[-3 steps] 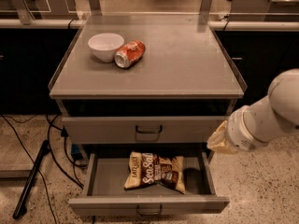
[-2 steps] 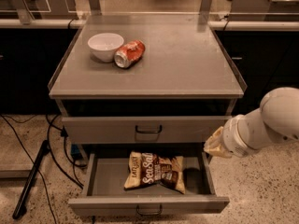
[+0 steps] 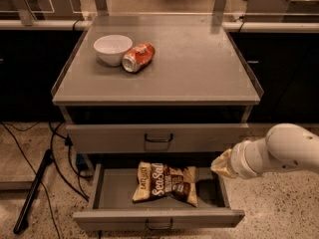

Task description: Pick brown chip bag from middle drawer and place on counter

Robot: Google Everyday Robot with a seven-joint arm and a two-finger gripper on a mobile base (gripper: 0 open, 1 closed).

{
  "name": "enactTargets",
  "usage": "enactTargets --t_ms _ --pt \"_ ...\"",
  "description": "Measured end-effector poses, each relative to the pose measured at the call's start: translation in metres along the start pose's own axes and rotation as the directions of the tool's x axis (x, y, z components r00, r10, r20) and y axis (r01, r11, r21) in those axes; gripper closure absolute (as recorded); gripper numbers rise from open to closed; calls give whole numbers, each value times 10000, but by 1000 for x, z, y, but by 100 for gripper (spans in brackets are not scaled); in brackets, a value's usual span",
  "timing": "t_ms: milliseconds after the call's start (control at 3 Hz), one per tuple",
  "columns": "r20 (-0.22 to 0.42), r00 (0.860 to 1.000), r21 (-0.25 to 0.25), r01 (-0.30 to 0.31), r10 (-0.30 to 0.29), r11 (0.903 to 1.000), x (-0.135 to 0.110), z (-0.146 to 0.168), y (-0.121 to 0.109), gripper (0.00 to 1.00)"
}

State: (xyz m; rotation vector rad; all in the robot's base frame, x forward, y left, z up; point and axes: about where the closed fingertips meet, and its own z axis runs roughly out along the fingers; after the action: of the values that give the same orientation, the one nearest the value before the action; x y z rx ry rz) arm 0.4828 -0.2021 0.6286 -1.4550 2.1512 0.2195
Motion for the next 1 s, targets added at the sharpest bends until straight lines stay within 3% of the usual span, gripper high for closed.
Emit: enactTargets --t_ms 333,1000 --pt "159 9977 -798 -641 656 9947 34 69 13 100" --pt "347 9974 -731 -611 637 9955 40 85 17 100"
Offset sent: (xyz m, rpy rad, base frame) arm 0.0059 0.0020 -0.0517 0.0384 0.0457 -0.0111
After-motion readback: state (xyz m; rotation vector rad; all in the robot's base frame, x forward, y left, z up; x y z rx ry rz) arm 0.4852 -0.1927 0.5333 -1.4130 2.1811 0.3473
